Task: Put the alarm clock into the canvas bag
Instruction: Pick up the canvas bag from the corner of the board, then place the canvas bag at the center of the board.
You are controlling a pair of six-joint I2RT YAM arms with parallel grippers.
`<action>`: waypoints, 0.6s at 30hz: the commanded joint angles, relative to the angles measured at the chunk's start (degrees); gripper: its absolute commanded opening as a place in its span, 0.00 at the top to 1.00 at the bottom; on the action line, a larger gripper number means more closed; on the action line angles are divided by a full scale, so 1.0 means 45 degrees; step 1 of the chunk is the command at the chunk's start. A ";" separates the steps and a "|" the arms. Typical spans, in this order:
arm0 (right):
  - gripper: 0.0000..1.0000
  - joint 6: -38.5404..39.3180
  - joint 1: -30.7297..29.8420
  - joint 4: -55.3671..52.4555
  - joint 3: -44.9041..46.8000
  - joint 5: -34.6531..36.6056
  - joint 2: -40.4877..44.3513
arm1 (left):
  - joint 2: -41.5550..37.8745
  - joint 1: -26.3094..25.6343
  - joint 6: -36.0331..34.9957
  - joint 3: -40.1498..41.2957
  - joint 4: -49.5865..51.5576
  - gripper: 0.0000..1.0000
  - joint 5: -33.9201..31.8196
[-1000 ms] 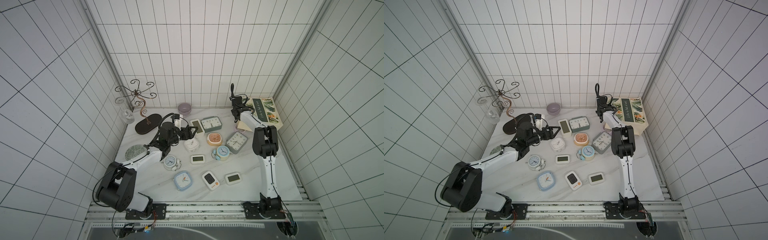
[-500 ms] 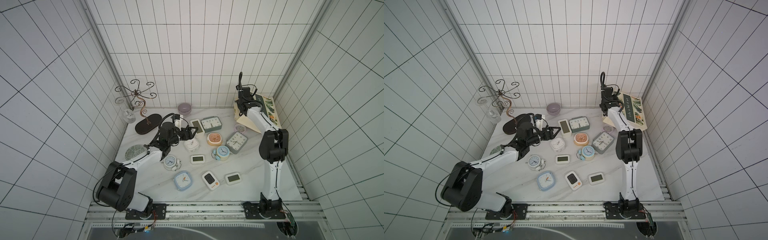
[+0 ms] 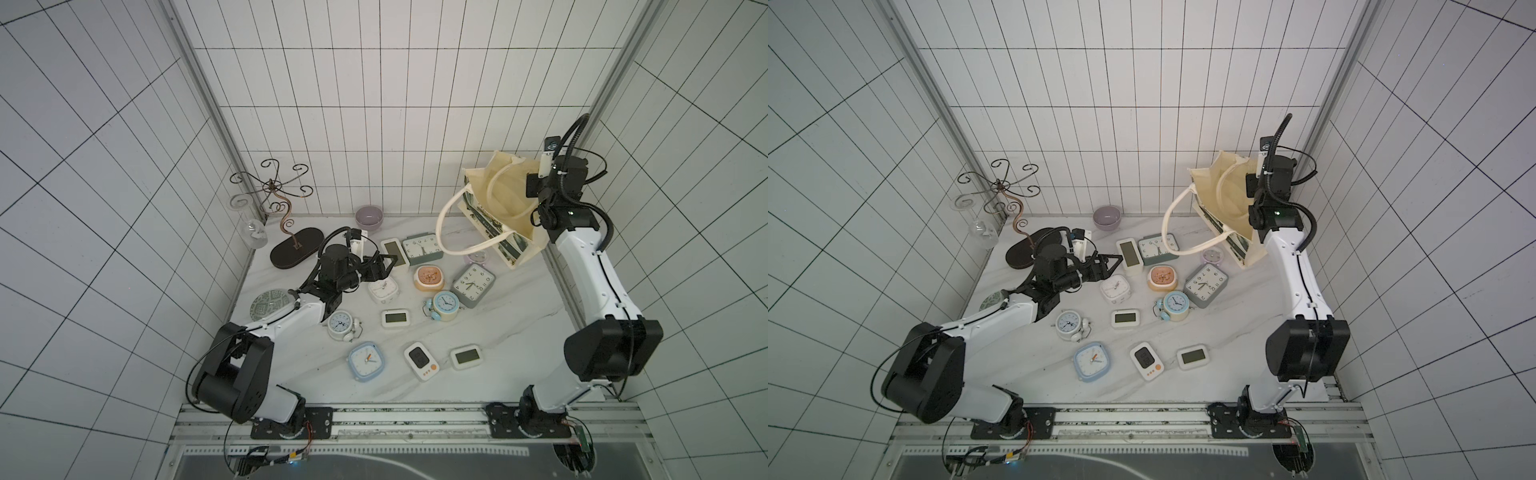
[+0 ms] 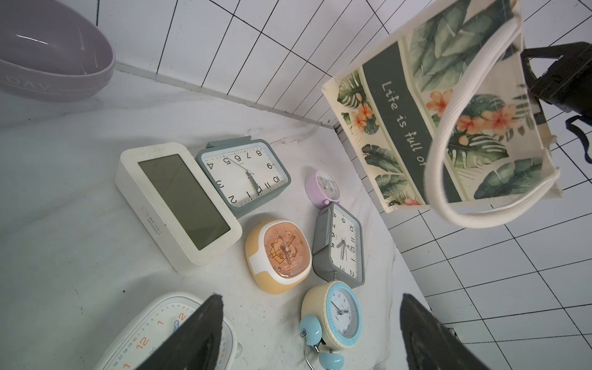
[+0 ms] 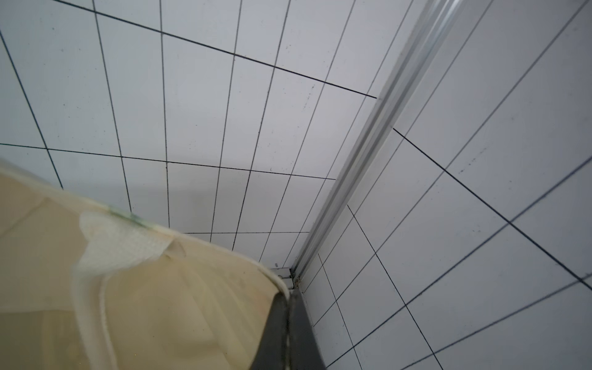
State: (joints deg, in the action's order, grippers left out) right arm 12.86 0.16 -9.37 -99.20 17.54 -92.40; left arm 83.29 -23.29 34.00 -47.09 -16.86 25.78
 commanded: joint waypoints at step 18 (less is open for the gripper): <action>1.00 -0.2514 0.1384 -0.0255 0.3408 -0.1870 0.3221 | -0.0402 -0.1035 -0.0619 -0.0285 0.0422 0.16 -0.0238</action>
State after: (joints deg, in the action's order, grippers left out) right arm 4.32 4.51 -12.53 -87.44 12.99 -79.92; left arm 82.67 -27.53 32.12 -47.11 -15.46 25.45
